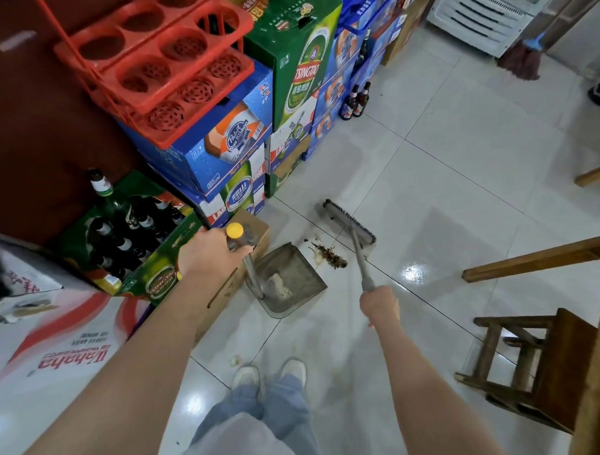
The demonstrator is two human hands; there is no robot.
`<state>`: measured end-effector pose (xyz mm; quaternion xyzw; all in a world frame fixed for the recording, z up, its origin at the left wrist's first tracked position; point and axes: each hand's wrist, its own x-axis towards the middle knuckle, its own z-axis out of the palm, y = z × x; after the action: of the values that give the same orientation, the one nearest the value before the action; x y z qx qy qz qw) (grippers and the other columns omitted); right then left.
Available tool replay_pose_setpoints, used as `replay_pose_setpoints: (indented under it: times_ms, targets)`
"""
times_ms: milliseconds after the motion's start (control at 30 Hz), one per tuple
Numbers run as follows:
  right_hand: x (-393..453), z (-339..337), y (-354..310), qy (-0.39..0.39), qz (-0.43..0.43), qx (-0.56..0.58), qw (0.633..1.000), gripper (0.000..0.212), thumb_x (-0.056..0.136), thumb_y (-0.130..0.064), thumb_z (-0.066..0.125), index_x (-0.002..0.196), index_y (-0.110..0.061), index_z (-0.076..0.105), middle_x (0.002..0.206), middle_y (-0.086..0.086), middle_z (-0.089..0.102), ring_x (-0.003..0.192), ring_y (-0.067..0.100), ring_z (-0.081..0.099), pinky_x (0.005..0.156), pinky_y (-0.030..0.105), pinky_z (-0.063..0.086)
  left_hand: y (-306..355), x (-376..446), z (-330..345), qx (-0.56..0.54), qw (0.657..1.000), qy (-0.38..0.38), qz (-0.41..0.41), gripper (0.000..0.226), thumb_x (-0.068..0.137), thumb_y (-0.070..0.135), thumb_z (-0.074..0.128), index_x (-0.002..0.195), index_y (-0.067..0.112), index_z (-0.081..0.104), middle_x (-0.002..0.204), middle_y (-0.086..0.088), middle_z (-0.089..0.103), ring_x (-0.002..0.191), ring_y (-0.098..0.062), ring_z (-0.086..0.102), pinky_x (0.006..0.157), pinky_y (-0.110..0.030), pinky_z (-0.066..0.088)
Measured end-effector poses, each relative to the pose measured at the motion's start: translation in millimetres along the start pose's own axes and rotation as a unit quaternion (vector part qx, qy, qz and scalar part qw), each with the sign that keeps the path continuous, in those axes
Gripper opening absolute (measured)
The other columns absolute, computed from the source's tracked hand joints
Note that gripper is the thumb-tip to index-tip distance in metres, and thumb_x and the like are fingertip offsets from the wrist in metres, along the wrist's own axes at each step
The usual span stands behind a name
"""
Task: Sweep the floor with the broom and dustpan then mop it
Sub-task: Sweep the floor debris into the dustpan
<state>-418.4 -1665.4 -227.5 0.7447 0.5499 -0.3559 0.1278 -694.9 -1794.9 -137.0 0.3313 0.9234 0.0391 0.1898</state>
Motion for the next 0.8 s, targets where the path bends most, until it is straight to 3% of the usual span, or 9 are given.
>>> replay_pose_setpoints:
  times_ms: [167, 333, 467, 633, 800]
  targets:
    - [25, -7, -13, -0.002, -0.003, -0.01, 1.0, 0.021, 0.091, -0.023, 0.046, 0.104, -0.006, 0.052, 0.105, 0.016, 0.065, 0.092, 0.037, 0.067, 0.079, 0.043, 0.058, -1, 2, -1, -0.009, 1.0, -0.005, -0.007, 0.043, 0.08, 0.06, 0.062, 0.074, 0.018, 0.055, 0.077, -0.003, 0.063, 0.076, -0.024, 0.063, 0.062, -0.027, 0.046]
    - [31, -7, -14, -0.026, 0.005, -0.01, 1.0, 0.019, 0.09, -0.014, 0.048, 0.106, -0.004, 0.051, 0.094, 0.015, 0.058, 0.075, 0.036, 0.066, 0.061, 0.044, 0.06, -3, 2, -5, 0.004, 1.0, 0.003, -0.004, 0.042, 0.081, 0.058, 0.062, 0.073, 0.017, 0.055, 0.074, -0.002, 0.061, 0.068, -0.021, 0.056, 0.06, -0.026, 0.044]
    - [28, -4, 2, -0.037, 0.014, -0.037, 0.999, 0.019, 0.087, -0.01, 0.049, 0.105, -0.003, 0.05, 0.085, 0.012, 0.055, 0.061, 0.032, 0.061, 0.066, 0.045, 0.06, -3, 2, -6, -0.001, 1.0, 0.0, 0.003, 0.044, 0.081, 0.059, 0.062, 0.07, 0.018, 0.053, 0.069, -0.001, 0.057, 0.069, -0.024, 0.059, 0.061, -0.026, 0.045]
    - [7, 8, 30, -0.053, 0.02, -0.064, 0.996, 0.028, 0.086, -0.013, 0.047, 0.113, -0.007, 0.051, 0.097, 0.008, 0.052, 0.096, 0.035, 0.064, 0.081, 0.048, 0.057, -4, 0, -7, 0.009, 1.0, 0.006, 0.005, 0.047, 0.08, 0.061, 0.062, 0.075, 0.015, 0.055, 0.077, -0.005, 0.06, 0.08, -0.028, 0.063, 0.065, -0.03, 0.048]
    - [-12, 22, 61, -0.046, 0.008, -0.053, 0.997, 0.026, 0.088, -0.02, 0.044, 0.106, -0.005, 0.056, 0.097, 0.01, 0.061, 0.091, 0.037, 0.066, 0.079, 0.046, 0.058, -10, 2, -7, 0.0, 1.0, 0.016, 0.004, 0.051, 0.076, 0.064, 0.064, 0.083, 0.013, 0.063, 0.083, -0.008, 0.068, 0.081, -0.03, 0.066, 0.067, -0.032, 0.05]
